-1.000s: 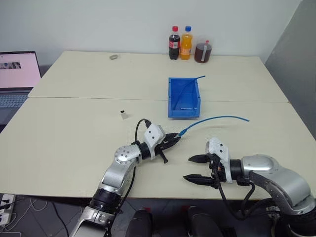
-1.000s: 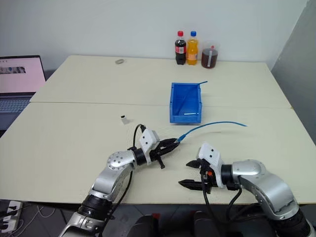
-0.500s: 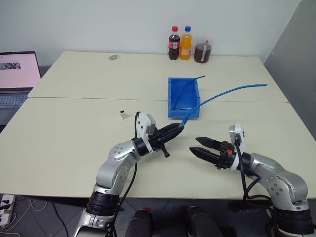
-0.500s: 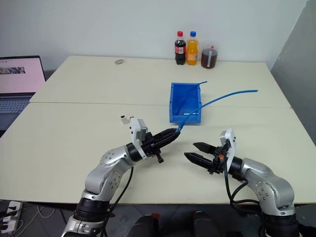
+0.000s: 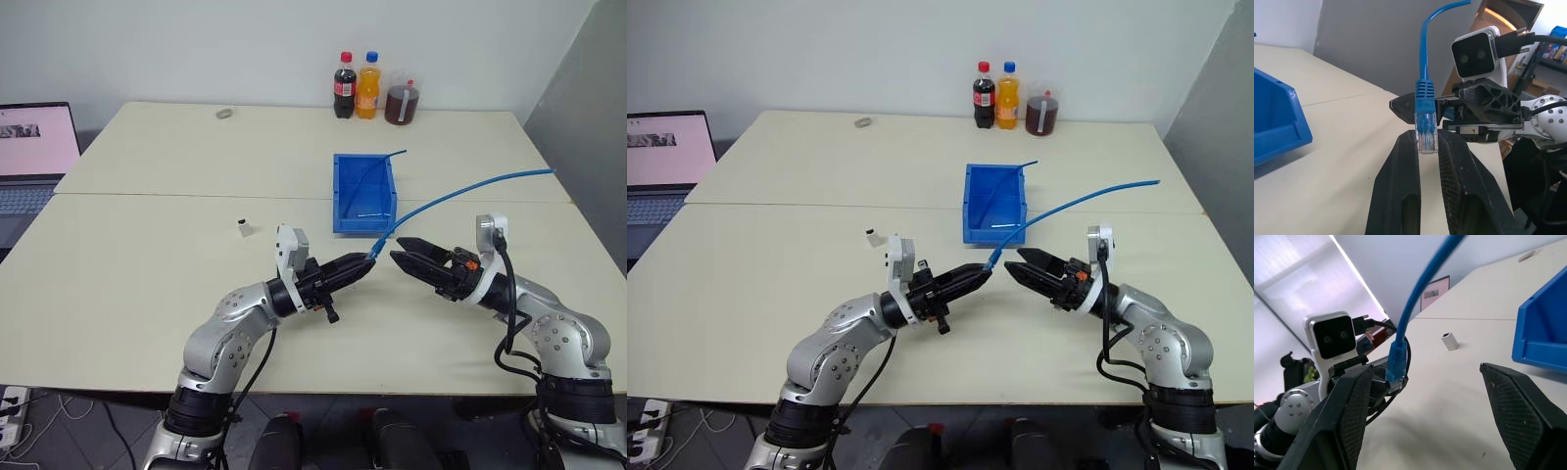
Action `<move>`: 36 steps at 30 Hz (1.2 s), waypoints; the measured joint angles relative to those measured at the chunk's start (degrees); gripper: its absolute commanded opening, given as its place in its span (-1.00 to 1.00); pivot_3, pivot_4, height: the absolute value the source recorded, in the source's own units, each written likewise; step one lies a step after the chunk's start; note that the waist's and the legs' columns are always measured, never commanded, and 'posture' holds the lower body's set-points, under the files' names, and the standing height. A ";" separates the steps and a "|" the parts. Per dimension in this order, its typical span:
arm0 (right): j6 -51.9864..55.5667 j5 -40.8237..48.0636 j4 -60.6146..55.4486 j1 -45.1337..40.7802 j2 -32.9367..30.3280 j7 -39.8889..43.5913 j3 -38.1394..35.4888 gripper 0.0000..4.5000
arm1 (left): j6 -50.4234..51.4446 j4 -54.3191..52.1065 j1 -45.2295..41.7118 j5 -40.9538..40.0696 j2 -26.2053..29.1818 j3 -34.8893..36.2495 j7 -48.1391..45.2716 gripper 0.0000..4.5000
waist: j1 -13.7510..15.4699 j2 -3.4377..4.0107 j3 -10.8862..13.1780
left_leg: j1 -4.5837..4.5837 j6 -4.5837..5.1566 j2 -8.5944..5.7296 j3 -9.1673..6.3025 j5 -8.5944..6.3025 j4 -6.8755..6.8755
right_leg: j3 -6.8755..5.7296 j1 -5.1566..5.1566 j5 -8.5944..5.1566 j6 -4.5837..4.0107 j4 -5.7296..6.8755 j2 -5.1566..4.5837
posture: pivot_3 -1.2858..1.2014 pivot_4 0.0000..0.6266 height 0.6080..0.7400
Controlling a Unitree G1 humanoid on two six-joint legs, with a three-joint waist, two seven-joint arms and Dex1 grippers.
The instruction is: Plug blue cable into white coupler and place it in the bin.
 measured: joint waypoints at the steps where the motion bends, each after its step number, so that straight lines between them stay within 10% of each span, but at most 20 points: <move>1: 0.11 0.17 0.09 -0.06 -0.02 0.16 0.03 0.63 | 0.06 0.00 0.00 -0.10 0.03 0.00 0.00 -0.89 | 0.00 0.00 0.00 | 0.00 0.00 0.00 0.00 0.00 0.00 | 0.00 0.00 0.00 0.00 0.00 0.00 | 0.03 -0.52 1.00; 17: 1.31 1.40 1.17 -1.83 0.19 2.15 3.35 0.63 | 4.86 -0.36 -0.11 -4.02 1.40 -0.12 -1.93 -0.89 | -0.01 0.00 0.00 | -0.01 0.00 0.00 0.01 0.00 0.00 | 0.01 -0.01 0.00 0.00 -0.01 0.00 | 0.03 -0.52 1.00; 23: 1.30 1.38 1.18 -2.71 0.28 1.88 3.52 0.12 | 4.98 -0.44 -0.11 -4.06 1.30 -0.10 -2.00 -0.89 | -0.02 0.00 0.00 | -0.01 0.00 0.00 0.01 0.00 -0.01 | 0.01 -0.01 0.00 0.00 -0.01 0.00 | 0.03 -0.52 1.00; 36: 3.30 1.46 1.18 -3.12 0.01 2.81 5.73 0.03 | 5.55 -0.44 -0.10 -5.23 1.20 -0.05 -2.15 -0.89 | -0.01 0.00 0.00 | -0.01 0.00 0.00 0.01 0.00 -0.01 | 0.00 -0.02 -0.01 0.01 -0.02 0.00 | 0.03 -0.52 1.00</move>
